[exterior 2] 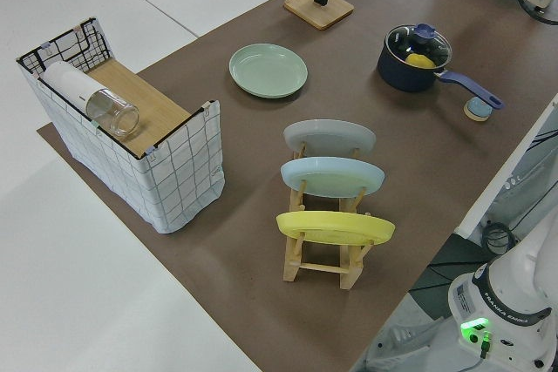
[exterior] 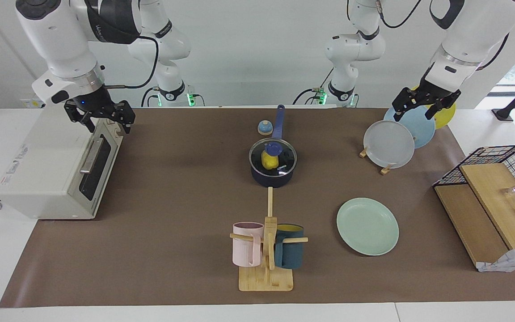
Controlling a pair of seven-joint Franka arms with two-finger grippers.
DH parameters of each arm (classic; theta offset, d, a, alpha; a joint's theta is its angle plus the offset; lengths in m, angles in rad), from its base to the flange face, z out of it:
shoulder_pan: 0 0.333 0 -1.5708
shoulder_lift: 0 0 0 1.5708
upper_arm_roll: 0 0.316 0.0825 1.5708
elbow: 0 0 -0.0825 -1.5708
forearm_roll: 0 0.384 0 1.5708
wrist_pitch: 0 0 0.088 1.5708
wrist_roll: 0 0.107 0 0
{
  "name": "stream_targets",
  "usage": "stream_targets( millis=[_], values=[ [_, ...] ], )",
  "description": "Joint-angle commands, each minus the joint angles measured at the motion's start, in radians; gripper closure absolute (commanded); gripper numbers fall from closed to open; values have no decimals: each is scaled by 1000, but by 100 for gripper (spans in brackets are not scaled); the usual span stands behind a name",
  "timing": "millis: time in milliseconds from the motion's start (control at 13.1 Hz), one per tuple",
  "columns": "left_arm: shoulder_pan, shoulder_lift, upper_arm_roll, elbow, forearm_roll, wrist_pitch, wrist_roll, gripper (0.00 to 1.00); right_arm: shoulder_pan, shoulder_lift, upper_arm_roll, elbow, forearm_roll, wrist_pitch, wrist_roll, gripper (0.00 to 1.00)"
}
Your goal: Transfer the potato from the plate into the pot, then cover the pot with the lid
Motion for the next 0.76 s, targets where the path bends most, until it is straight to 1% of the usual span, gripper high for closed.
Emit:
stream_targets(
  millis=[0,685],
  values=[
    [7,-27,-6,-27,13,-2,4,0,-40,-4,9,-3,-2,20,-28,0],
    [7,-27,-6,-27,13,-4,6,0,-31,-4,20,-4,1,9,-28,0]
  ],
)
